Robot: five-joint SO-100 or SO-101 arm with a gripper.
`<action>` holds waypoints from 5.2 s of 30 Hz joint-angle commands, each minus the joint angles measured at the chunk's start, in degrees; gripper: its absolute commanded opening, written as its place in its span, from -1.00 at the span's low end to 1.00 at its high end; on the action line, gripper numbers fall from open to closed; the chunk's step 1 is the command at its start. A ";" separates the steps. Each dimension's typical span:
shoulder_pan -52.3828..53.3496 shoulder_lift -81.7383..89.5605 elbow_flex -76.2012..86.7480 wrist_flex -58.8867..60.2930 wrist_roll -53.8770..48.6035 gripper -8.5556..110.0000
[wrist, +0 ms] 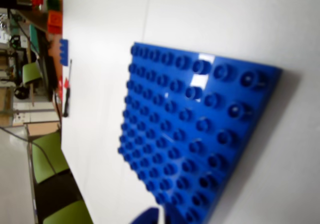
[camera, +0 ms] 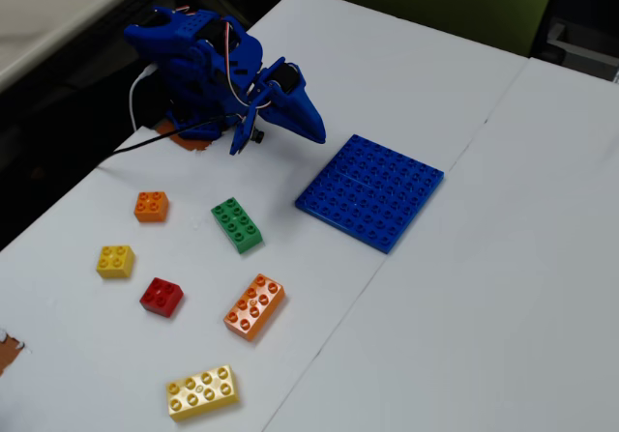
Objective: Pick up the 2x2 orange block and go up the 8x8 blue block.
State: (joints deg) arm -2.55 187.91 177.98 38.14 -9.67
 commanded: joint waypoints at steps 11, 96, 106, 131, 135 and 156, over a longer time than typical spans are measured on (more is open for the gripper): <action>-0.35 2.37 2.46 0.00 -0.44 -0.86; 66.88 -65.74 -64.60 38.76 -114.87 -0.60; 75.32 -75.15 -64.42 27.07 -119.88 -0.54; 78.31 -82.88 -59.77 20.48 -111.18 -0.42; 78.84 -84.20 -58.97 18.98 -111.80 -0.42; 79.10 -86.92 -55.55 14.94 -111.62 -0.48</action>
State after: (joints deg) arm 76.64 100.81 122.61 53.70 -121.20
